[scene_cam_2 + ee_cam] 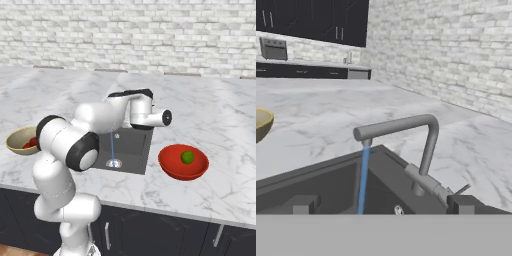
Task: Pick the bell peppers from the sink and place them in one bowl. Place the lime in the other bowl. Then turn off the sink faucet.
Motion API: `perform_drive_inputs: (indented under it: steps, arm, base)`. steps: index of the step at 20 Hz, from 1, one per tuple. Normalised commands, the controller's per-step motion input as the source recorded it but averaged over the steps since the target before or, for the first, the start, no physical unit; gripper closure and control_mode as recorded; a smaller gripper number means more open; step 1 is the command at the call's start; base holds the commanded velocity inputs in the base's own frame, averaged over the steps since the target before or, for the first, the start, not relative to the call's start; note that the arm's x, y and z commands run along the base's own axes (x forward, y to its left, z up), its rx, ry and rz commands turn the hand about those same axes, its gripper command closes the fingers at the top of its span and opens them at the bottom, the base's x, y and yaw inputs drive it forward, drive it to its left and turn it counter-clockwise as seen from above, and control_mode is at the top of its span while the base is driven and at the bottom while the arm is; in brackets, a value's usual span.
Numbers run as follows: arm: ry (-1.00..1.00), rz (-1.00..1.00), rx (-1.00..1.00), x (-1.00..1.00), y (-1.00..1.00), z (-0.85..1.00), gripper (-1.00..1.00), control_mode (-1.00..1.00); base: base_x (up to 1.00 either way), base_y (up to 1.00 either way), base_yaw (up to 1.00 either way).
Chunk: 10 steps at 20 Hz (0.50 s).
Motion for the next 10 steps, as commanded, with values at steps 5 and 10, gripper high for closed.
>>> perform_drive_inputs:
  steps: [5,10]
  arm:
    - [0.01,0.0,0.04,0.18,0.0,-0.15,-1.0,-1.0]
    - [0.0,0.0,0.01,0.23,0.0,-0.2,-1.0,-1.0]
  base:
    - [0.0,0.0,0.0]
    - [0.0,0.0,0.0]
